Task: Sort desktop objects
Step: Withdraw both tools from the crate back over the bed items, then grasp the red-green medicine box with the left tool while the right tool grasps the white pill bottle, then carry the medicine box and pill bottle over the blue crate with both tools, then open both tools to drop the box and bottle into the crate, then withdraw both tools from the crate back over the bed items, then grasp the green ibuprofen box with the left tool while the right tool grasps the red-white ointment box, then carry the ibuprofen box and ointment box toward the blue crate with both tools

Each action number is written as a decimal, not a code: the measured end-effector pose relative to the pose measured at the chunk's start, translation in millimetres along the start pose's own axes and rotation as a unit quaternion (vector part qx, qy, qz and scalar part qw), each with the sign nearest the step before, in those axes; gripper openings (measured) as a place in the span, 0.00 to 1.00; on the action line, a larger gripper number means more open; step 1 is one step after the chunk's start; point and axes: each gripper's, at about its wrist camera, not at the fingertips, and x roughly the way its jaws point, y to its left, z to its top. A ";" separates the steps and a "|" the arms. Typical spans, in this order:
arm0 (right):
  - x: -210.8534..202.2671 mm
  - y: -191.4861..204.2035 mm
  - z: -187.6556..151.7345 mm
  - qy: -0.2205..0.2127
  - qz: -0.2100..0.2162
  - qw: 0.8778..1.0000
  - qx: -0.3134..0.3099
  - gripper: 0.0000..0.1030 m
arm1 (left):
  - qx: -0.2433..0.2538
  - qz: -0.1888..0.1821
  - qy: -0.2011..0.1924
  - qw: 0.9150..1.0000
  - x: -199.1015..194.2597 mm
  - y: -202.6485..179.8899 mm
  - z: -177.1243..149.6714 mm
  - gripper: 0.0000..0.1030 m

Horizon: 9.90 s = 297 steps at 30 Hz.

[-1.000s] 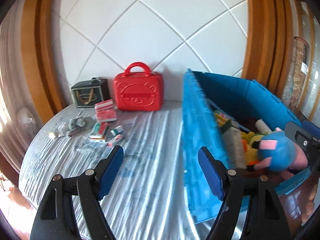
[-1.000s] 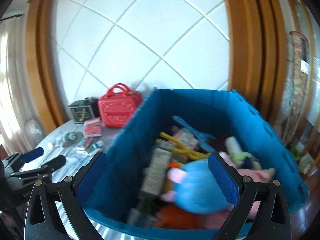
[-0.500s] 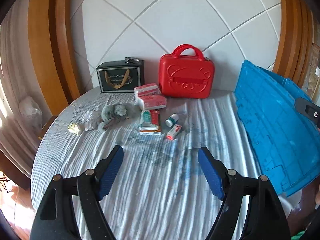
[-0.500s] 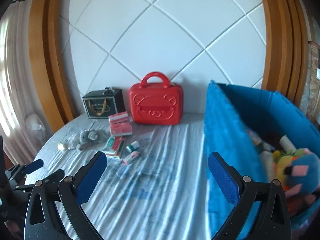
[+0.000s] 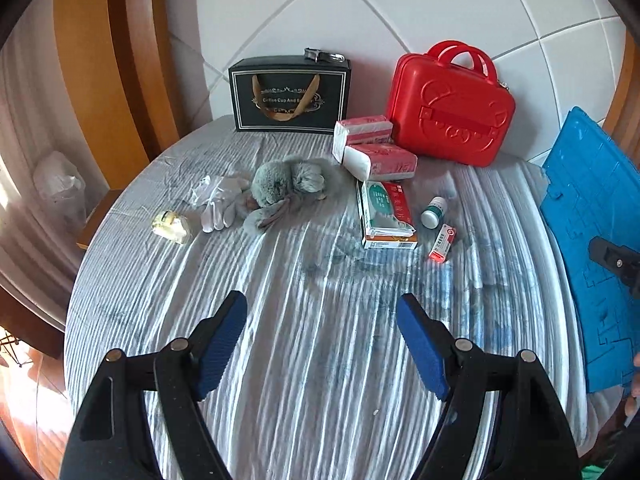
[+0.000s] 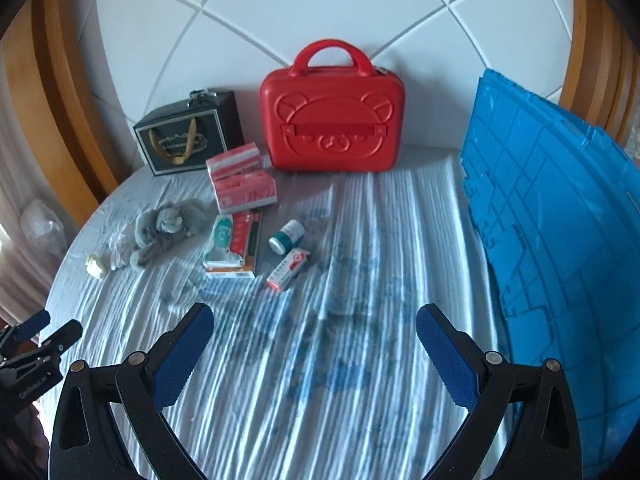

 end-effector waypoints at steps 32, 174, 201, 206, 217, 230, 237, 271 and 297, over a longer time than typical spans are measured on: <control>272.5 4.6 80.4 0.150 0.050 0.987 0.018 0.73 | 0.055 -0.029 0.125 0.990 291.9 -102.4 98.9 0.75; -249.6 -462.9 -76.1 -0.169 0.071 0.983 0.014 1.00 | 0.178 -0.096 -0.097 0.975 -188.4 -547.8 -94.1 0.85; -230.7 -214.5 -47.7 -0.197 0.024 0.979 -0.034 1.00 | 0.094 -0.080 -0.172 0.977 -185.9 -267.0 -39.4 0.89; -214.7 -128.9 -38.6 -0.195 0.013 0.980 -0.028 1.00 | 0.081 -0.066 -0.161 0.981 -157.8 -169.1 -16.8 0.89; -101.4 -49.4 -10.5 -0.085 0.003 0.996 -0.012 1.00 | 0.008 -0.019 -0.036 0.999 -21.3 -28.1 12.4 0.89; 106.0 -13.5 14.8 0.093 0.038 0.995 -0.001 1.00 | 0.001 -0.008 0.065 0.998 132.0 -34.6 44.4 0.89; 177.7 -17.9 30.1 0.134 0.027 0.991 0.011 1.00 | 0.015 -0.020 0.092 0.995 205.7 -60.0 72.9 0.89; 275.2 59.2 23.8 0.215 0.047 0.975 -0.016 0.63 | 0.038 0.001 0.117 0.992 276.7 -50.8 20.0 0.85; 100.7 33.5 16.5 0.052 0.079 0.995 -0.043 0.26 | 0.053 -0.030 0.002 0.998 102.1 -75.4 28.3 0.84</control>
